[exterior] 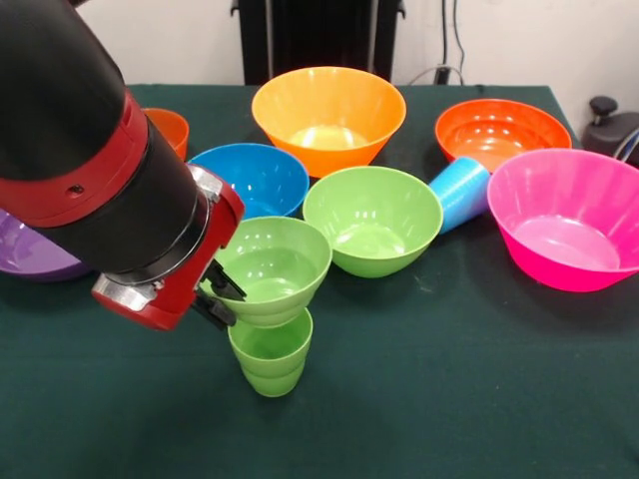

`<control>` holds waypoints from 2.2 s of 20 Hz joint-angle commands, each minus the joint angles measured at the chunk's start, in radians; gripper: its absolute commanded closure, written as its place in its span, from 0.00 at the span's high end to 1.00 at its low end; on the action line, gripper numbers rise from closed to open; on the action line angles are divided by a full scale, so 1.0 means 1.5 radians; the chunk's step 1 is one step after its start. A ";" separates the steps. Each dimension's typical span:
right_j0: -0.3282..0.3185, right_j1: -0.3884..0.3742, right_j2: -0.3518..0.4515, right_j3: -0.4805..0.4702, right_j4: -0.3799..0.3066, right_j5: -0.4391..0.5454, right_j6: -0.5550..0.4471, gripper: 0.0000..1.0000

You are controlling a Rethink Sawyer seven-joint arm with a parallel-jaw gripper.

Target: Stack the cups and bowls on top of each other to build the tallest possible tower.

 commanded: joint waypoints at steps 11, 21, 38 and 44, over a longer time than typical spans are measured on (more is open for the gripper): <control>0.084 -0.007 -0.056 -0.095 -0.045 -0.051 0.112 0.00; 0.080 -0.005 -0.063 -0.096 -0.040 -0.062 0.092 0.00; 0.086 -0.013 -0.026 -0.133 -0.103 -0.036 0.044 0.00; 0.082 -0.011 0.013 -0.151 -0.157 -0.030 0.003 0.00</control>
